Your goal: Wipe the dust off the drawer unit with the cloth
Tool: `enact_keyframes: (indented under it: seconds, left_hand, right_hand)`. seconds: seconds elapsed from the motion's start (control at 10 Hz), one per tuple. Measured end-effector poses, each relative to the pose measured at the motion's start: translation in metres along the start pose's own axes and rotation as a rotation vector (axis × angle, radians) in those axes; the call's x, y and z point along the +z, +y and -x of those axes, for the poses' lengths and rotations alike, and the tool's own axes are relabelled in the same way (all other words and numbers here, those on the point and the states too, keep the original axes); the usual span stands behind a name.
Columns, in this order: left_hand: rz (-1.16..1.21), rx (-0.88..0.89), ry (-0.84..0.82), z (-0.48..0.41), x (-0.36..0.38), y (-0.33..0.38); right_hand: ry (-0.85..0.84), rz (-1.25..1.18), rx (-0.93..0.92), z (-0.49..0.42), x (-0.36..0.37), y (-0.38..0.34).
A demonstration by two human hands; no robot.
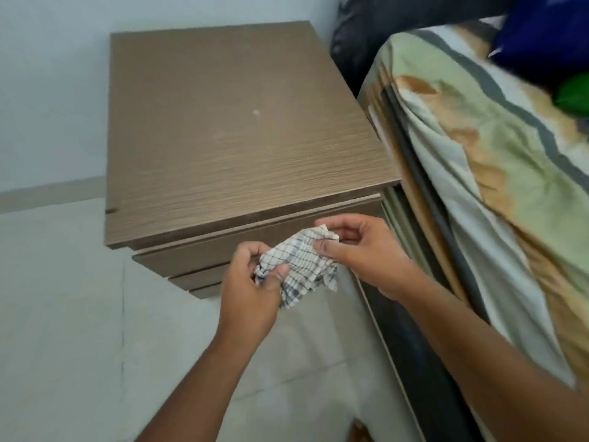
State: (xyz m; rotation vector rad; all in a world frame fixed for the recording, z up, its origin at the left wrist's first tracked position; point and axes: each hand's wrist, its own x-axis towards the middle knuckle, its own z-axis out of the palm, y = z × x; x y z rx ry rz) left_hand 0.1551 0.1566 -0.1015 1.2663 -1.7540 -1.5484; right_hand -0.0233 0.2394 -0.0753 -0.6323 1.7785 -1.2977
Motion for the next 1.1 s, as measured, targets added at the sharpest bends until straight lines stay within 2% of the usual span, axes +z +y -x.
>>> enact_keyframes:
  seconds: [0.2, 0.4, 0.5, 0.6, 0.7, 0.8, 0.9, 1.0, 1.1]
  left_hand:
    - [-0.125, 0.112, 0.01, -0.039, 0.022, 0.105]
    - [-0.296, 0.218, -0.016, -0.11, 0.072, 0.152]
    - [-0.571, 0.28, 0.011, -0.132, 0.091, 0.144]
    - [-1.017, 0.437, 0.051, -0.139, 0.099, 0.126]
    - [-1.23, 0.505, -0.134, -0.141, 0.107, 0.112]
    - [-1.33, 0.481, -0.249, -0.141, 0.118, 0.113]
    - [-1.382, 0.498, -0.274, -0.145, 0.133, 0.117]
    - [-1.392, 0.44, -0.294, -0.146, 0.138, 0.127]
    - [-1.39, 0.401, -0.29, -0.141, 0.134, 0.138]
  right_hand:
    - [0.188, -0.002, -0.048, -0.017, -0.039, -0.076]
    - [0.485, 0.248, -0.183, -0.073, -0.068, -0.101]
    - [0.485, 0.471, -0.176, -0.091, -0.073, -0.092]
    - [0.354, 0.955, -0.228, -0.097, -0.072, -0.07]
    - [0.246, 1.246, -0.164, -0.096, -0.075, -0.057]
    - [0.232, 1.353, -0.08, -0.096, -0.088, -0.051]
    - [0.213, 1.425, -0.01, -0.101, -0.097, -0.052]
    - [0.169, 1.426, 0.019, -0.104, -0.093, -0.057]
    - [0.181, 1.32, 0.039, -0.103, -0.093, -0.069]
